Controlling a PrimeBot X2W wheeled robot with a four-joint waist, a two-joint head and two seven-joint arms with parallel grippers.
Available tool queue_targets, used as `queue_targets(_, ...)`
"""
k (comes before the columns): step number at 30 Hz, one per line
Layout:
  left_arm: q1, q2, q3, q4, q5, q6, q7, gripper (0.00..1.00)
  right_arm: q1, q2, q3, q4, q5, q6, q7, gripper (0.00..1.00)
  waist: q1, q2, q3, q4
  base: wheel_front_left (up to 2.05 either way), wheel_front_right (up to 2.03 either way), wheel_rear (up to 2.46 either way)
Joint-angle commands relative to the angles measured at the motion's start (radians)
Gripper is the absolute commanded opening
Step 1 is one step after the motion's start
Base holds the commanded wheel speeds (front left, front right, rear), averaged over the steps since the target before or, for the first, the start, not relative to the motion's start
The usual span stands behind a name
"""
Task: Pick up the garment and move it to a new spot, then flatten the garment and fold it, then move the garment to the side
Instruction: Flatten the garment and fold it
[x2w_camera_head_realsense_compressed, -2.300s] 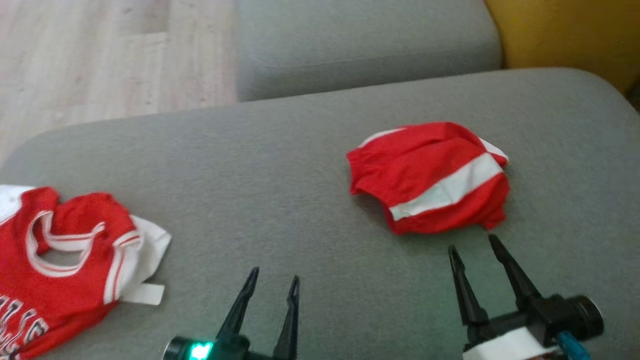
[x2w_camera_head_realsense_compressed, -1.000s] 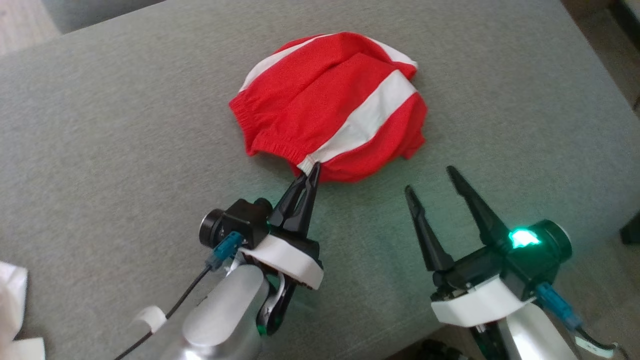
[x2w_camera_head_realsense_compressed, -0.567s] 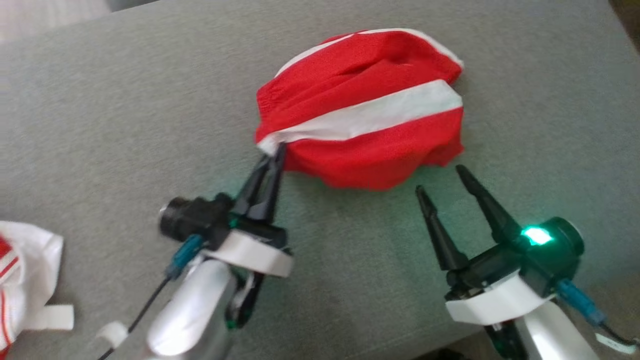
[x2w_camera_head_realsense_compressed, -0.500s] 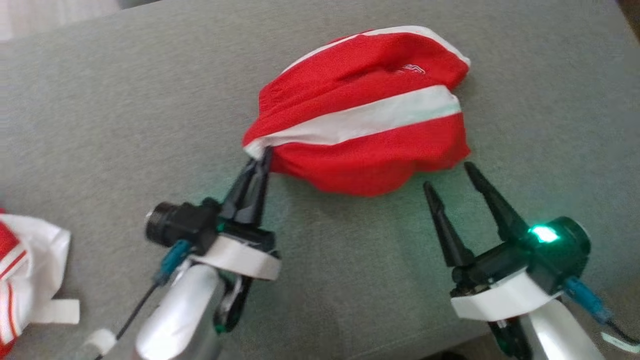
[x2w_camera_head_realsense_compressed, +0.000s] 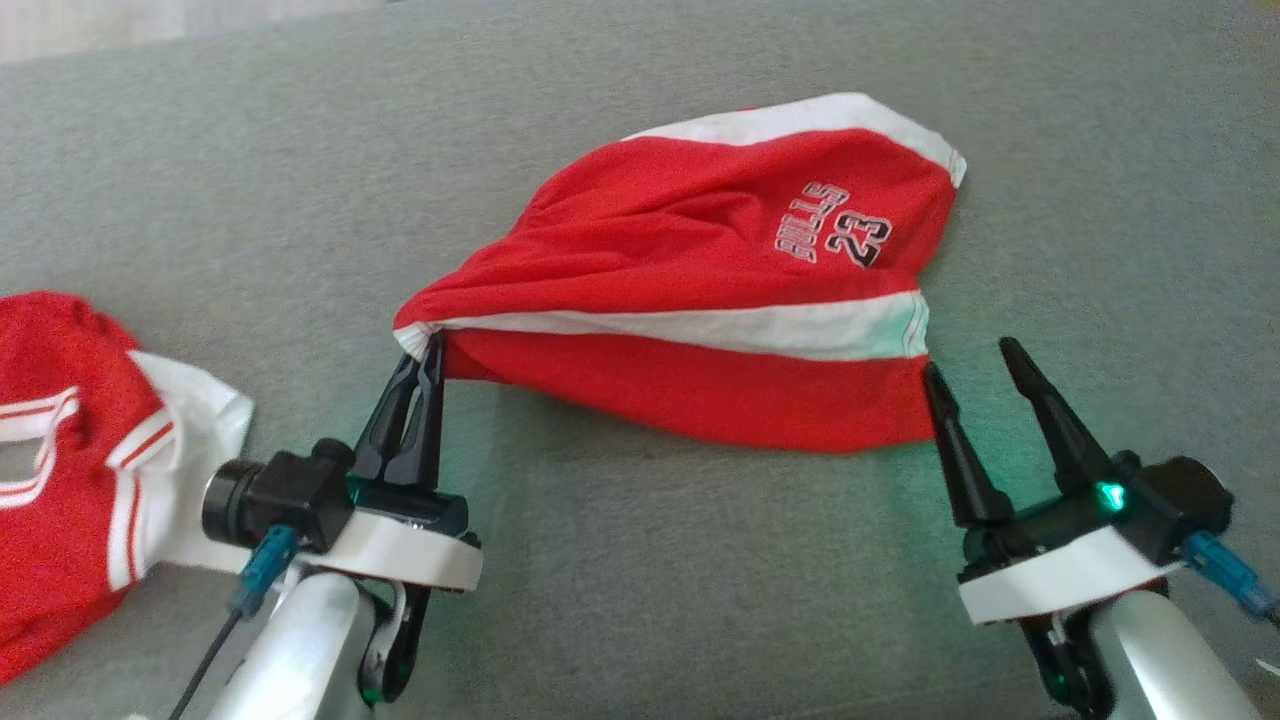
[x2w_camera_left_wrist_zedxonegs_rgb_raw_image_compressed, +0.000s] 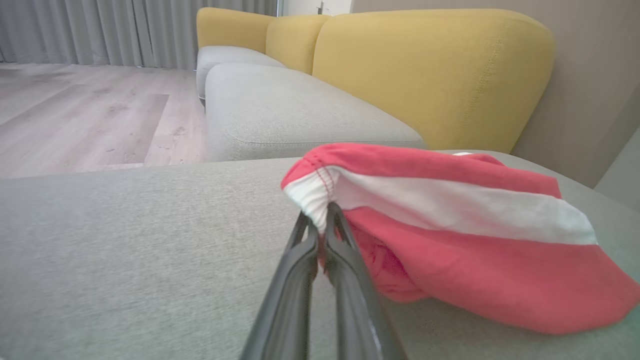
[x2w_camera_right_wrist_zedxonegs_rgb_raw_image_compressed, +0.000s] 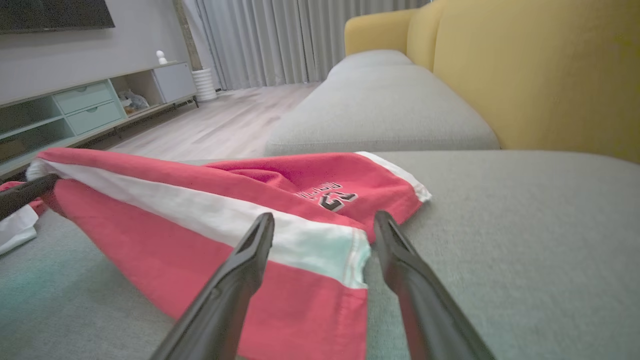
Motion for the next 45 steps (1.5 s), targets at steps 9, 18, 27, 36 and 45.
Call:
queue_targets(9,0.004,0.025,0.072,-0.033,0.025,0.003,-0.008,0.0,-0.068,-0.036,0.028,0.128,0.145,-0.001,-0.004,1.0,0.0,0.0,0.001,0.073,0.0,0.0,0.0)
queue_targets(18,0.001,0.01,0.093,-0.037,0.041,-0.004,-0.008,0.0,-0.184,-0.109,0.222,0.27,0.339,-0.001,-0.004,1.0,0.0,0.0,0.018,0.098,0.0,0.0,0.0)
queue_targets(27,-0.003,-0.008,0.099,-0.024,0.057,-0.021,-0.008,0.0,-0.274,-0.184,0.426,0.32,0.514,-0.001,-0.004,0.74,0.0,0.0,0.024,0.107,0.0,0.0,0.0)
queue_targets(36,0.005,-0.018,0.112,-0.009,0.069,-0.036,-0.008,0.0,-0.297,-0.222,0.492,0.293,0.564,-0.001,-0.004,0.0,0.0,0.0,0.001,0.099,0.0,0.0,0.0)
queue_targets(45,-0.051,0.002,0.101,-0.077,0.05,-0.093,0.011,0.0,-0.286,-0.268,0.253,0.155,0.528,-0.001,-0.004,0.0,0.0,0.0,-0.034,0.071,0.0,0.0,0.0)
